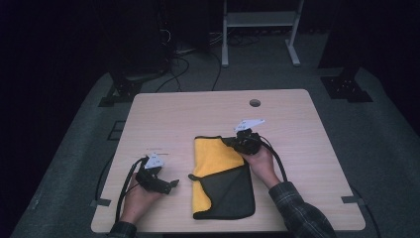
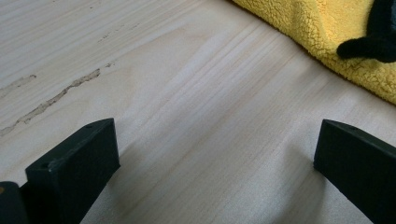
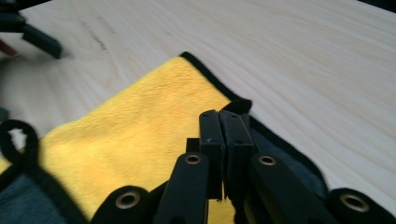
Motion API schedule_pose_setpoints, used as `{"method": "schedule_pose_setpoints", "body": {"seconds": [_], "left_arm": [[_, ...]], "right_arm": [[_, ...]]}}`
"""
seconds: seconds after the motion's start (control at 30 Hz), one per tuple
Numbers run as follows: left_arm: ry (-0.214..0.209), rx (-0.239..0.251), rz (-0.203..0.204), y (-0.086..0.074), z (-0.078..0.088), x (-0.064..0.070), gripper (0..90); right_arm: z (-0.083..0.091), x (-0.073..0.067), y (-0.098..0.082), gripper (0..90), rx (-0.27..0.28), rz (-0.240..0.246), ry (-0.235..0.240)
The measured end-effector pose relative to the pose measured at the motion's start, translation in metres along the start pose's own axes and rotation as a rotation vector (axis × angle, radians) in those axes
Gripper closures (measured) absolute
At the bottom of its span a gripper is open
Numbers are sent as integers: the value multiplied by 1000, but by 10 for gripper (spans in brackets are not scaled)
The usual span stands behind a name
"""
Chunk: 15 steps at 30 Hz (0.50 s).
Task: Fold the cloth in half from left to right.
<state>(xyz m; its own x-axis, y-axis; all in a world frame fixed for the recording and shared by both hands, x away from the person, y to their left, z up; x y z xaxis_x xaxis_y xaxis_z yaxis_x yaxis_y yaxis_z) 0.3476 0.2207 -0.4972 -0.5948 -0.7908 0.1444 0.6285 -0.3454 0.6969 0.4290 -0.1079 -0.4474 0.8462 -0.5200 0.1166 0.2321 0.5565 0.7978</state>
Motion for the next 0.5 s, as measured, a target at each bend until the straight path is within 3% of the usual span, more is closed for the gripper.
{"method": "schedule_pose_setpoints", "body": {"seconds": [0.2,0.5], "left_arm": [[-1,0,2,0,0,0,0],[0,-1,2,0,0,0,0]], "right_arm": [[3,21,-6,879,-15,-53,-60],[-4,45,-25,883,-84,-112,-109]]}}
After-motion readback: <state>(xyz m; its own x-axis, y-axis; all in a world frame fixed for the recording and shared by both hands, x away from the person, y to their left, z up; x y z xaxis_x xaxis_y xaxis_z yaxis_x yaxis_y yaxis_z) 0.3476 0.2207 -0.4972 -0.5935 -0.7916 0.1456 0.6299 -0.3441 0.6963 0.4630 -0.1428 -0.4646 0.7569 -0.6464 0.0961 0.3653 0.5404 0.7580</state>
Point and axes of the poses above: each handheld gripper's, and its own axes: z roughly backward along the jaws, y roughly out of its top, x roughly to its right, the point moved 2 cm from there along -z, roughly forward along the jaws, and after that the axes turned 13 degrees about z, right-handed, at the moved point
